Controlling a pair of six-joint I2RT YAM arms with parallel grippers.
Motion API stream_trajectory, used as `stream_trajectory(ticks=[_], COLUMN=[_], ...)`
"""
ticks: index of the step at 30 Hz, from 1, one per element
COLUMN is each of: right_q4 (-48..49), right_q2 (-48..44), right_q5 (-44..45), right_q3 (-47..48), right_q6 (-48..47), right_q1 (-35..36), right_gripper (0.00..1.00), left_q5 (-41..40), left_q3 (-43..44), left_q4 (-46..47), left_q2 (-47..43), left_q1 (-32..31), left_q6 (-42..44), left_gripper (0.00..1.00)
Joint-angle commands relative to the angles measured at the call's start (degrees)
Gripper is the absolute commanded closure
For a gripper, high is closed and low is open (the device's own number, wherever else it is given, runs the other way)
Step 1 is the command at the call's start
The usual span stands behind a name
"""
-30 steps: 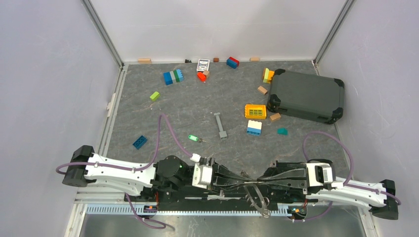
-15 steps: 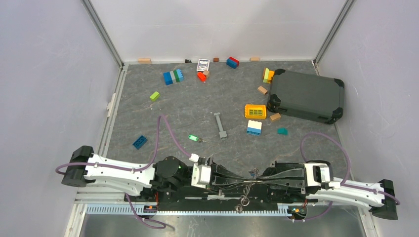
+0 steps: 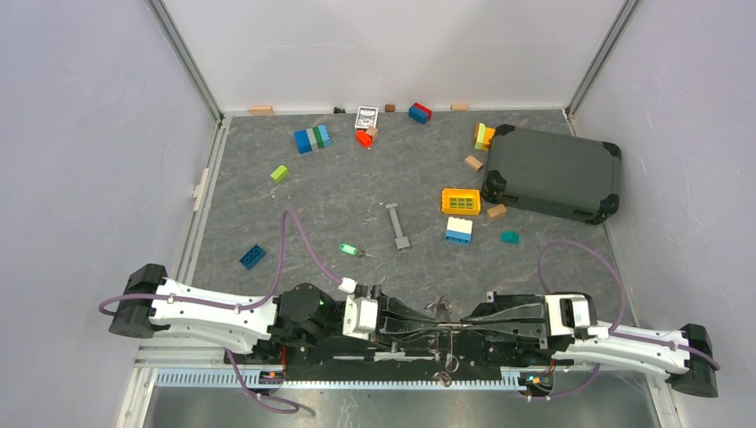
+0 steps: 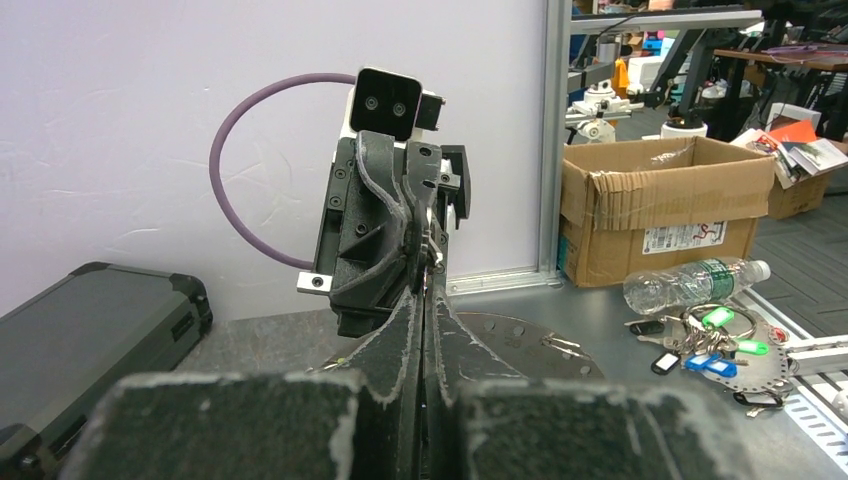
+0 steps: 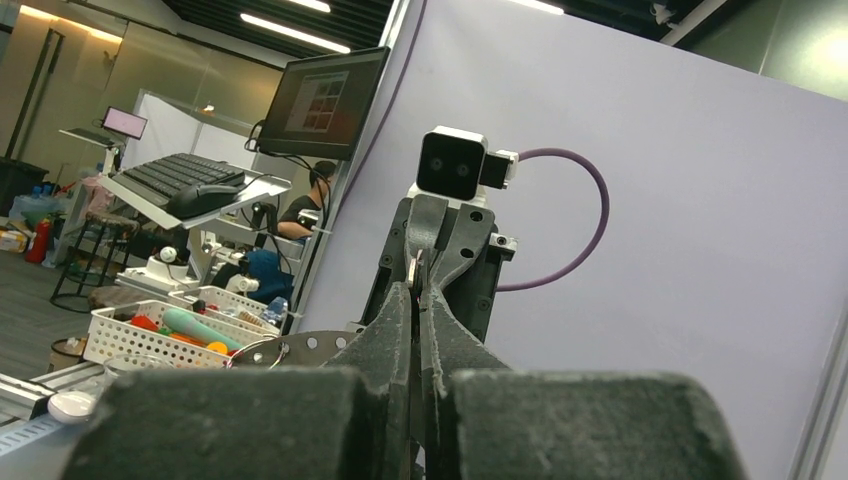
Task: Remove the keys from the keyring
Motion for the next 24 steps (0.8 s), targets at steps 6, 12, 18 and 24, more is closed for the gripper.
stream_trajectory(ticks=[6,12,18,24], right_q4=[8.4,5.6,-4.7,-24.1], right_q2=[-4.2,-8.6,-12.8,-12.1], right_q5=[2.7,5.1,6.8,7.2], right_q3=[-3.3,-4.9,-2.3,6.7], right_q6=[1.8,1.1,-1.8,-4.1], right_q1=[0.0,0.0,0.0,0.0], right_gripper=[0.8,0.61,0.58,0.58], left_q5=[-0.9,-0.9,-0.5,0.1], left_q3=[-0.1,-0.1,0.4,0.7], left_q4=[4.1,3.3,2.5,1.8], left_q2=[-4.6,-4.9,-4.6,-4.4], left_q1=[-0.1,-0.2,-0.1,-0.1], left_q6=[0.3,0.3,0.4,0.5], left_gripper=[0.98,0.98,0.98,0.98])
